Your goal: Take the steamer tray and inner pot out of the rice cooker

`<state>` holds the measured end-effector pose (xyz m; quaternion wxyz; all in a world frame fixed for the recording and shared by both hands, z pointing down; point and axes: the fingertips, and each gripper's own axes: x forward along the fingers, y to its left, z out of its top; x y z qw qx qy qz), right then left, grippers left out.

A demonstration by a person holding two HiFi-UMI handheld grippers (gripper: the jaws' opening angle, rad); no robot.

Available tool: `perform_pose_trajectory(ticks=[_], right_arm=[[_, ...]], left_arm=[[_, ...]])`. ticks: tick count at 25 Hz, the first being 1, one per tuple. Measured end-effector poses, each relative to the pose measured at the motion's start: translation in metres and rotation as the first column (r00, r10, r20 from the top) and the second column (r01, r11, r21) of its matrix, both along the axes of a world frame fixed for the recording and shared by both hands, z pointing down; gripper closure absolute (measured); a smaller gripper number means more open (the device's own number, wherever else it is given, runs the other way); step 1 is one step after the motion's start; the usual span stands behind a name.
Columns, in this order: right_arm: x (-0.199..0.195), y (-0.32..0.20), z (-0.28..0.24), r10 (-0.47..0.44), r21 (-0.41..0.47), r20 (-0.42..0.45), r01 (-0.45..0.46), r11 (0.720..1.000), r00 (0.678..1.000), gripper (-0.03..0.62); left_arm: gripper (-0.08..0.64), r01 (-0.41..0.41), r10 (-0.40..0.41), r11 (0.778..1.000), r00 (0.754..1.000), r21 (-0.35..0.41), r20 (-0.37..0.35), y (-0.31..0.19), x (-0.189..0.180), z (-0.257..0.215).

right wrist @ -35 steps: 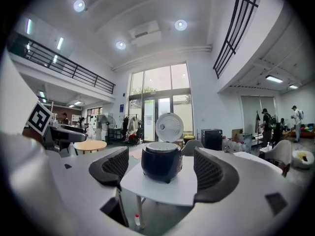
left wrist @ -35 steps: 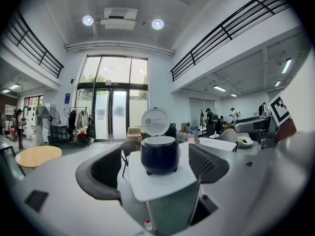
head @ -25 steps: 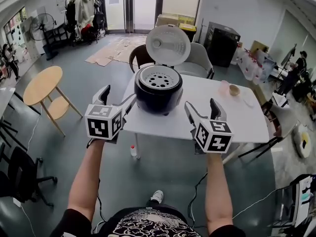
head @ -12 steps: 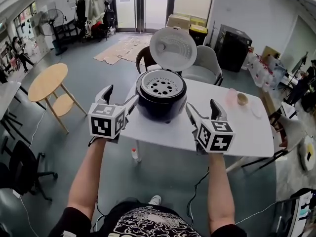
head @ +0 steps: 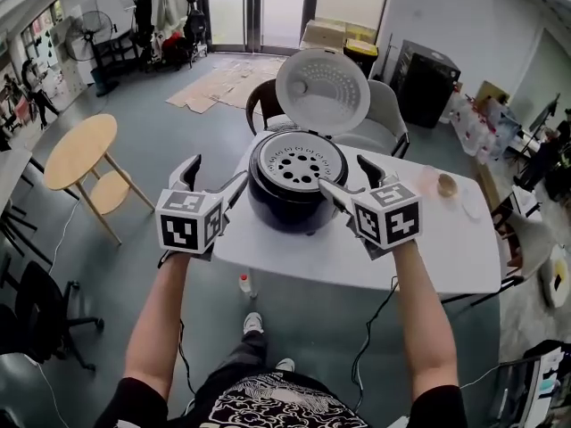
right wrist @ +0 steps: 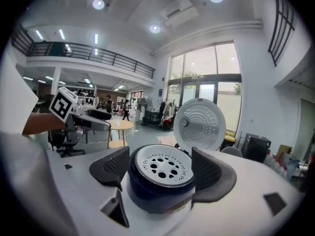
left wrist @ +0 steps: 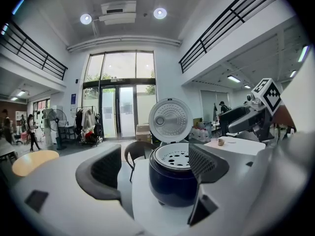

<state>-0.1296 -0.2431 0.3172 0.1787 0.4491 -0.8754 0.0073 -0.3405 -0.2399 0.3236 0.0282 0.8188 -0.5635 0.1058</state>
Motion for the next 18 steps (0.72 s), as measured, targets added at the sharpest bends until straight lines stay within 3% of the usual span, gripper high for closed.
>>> perform_pose_trajectory(ticks=[7, 13, 18], right_arm=[[-0.087, -0.12, 0.037, -0.185, -0.148, -0.176, 0.16, 0.976, 0.967, 0.193], [-0.135, -0.197, 0.091, -0.279, -0.351, -0.237, 0.186, 0.918, 0.93, 0.193], [-0.145, -0.235, 0.113, -0.359, -0.474, -0.29, 0.193, 0.859, 0.887, 0.195]], left_arm=[[0.146, -0.073, 0.073, 0.997, 0.997, -0.029, -0.007, -0.122, -0.047, 0.031], [0.146, -0.148, 0.148, 0.988, 0.989, -0.053, -0.018, -0.207, -0.071, 0.053], [0.146, -0.214, 0.213, 0.973, 0.977, -0.08, -0.022, -0.259, -0.063, 0.057]])
